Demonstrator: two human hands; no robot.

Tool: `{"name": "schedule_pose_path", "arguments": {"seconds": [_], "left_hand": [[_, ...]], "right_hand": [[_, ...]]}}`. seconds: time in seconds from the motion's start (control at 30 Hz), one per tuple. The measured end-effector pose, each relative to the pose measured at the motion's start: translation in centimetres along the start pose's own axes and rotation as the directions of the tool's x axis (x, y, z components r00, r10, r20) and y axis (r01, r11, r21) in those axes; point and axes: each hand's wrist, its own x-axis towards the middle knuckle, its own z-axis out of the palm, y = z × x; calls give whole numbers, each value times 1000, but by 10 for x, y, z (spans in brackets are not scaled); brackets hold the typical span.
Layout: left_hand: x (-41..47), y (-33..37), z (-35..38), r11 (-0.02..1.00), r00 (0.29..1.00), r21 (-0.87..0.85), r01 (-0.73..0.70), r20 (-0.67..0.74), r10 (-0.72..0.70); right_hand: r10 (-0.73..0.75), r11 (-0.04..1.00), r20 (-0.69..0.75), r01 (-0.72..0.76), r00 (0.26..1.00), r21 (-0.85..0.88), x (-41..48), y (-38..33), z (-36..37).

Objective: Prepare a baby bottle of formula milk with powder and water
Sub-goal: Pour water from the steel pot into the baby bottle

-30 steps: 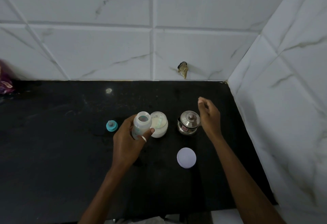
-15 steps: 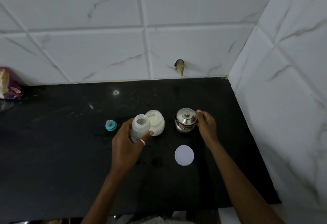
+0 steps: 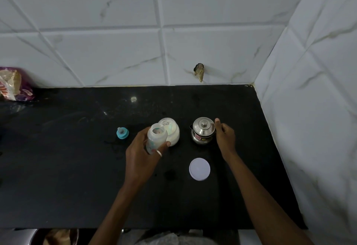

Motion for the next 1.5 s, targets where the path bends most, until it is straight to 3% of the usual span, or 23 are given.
{"name": "schedule_pose_path", "arguments": {"seconds": [0.2,0.53,0.97,1.5], "left_hand": [[0,-1,5,1000,1000,8,10,-13,-9],[-2,-3,4,1000,1000,23,12,-8,-12],[-4,-2,0,1000,1000,24,6,-4,-5],[2,0,-5,1000,1000,2,-7,30,7]], "right_hand": [[14,995,29,-16,999,98,3,0,2],[161,945,-10,-151,987,291,3,-2,14],[280,876,-30,-243,959,418,-3,-4,18],[279,803,-17,-224,960,552,-22,-77,8]]}}
